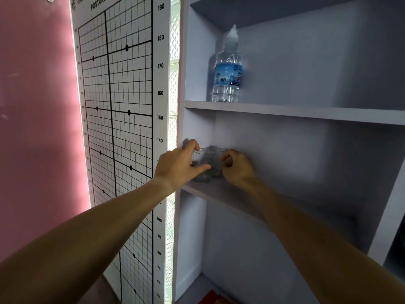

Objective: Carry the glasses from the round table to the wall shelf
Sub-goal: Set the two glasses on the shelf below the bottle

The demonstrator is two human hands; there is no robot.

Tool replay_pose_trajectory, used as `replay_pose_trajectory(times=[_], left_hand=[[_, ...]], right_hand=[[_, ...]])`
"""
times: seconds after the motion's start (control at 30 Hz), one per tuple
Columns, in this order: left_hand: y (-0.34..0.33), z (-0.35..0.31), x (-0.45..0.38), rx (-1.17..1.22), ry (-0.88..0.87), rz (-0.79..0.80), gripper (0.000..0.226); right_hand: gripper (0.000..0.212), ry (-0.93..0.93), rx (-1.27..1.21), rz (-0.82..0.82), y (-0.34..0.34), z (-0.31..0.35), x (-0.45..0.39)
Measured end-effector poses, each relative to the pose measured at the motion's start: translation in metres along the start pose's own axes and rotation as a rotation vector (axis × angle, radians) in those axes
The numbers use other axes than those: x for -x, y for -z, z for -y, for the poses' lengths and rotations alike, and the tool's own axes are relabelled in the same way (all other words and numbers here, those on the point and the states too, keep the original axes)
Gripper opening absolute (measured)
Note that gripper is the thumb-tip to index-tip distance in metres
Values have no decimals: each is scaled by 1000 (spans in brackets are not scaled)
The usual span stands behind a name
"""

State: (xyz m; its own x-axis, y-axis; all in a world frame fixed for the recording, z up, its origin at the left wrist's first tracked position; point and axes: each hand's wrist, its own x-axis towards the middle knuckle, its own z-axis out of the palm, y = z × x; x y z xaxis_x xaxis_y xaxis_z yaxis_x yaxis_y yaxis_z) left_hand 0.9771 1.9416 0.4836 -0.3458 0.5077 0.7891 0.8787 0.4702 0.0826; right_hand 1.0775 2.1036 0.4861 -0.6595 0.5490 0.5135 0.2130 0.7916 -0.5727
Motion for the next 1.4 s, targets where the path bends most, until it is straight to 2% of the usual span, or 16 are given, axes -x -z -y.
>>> replay_pose_trajectory(times=[0.13, 0.27, 0.43, 0.5, 0.67, 0.77, 0.9, 1.03, 1.2, 1.33, 1.4], left_hand=[[-1, -1, 0, -23, 14, -6, 54], [-1, -2, 1, -33, 35, 12, 54], [3, -6, 6, 20, 81, 87, 53], [6, -3, 12, 48, 84, 111, 57], [29, 13, 40, 89, 178, 107, 71], [50, 26, 61, 94, 257, 82, 69], [81, 59, 107, -24, 379, 154, 49], [121, 100, 183, -180, 591, 376, 35], [178, 130, 334, -243, 919, 617, 27], [221, 122, 473, -240, 1186, 718, 18], [241, 114, 543, -197, 1329, 745, 15]], right_hand=[[41, -12, 13, 194, 3, 4, 4], [49, 10, -8, 249, 5, 5, 7], [36, -2, -45, 220, 16, 11, 18], [28, 19, -29, 153, 17, 16, 23], [20, 190, -101, -61, 13, 43, 43], [21, 353, -165, -62, -1, 68, 60], [11, 462, -232, 192, -44, 98, 91], [9, 488, -180, 500, -104, 116, 132], [5, 484, -111, 852, -186, 129, 214], [18, 497, -50, 1071, -243, 133, 296], [17, 507, -10, 1184, -268, 132, 339]])
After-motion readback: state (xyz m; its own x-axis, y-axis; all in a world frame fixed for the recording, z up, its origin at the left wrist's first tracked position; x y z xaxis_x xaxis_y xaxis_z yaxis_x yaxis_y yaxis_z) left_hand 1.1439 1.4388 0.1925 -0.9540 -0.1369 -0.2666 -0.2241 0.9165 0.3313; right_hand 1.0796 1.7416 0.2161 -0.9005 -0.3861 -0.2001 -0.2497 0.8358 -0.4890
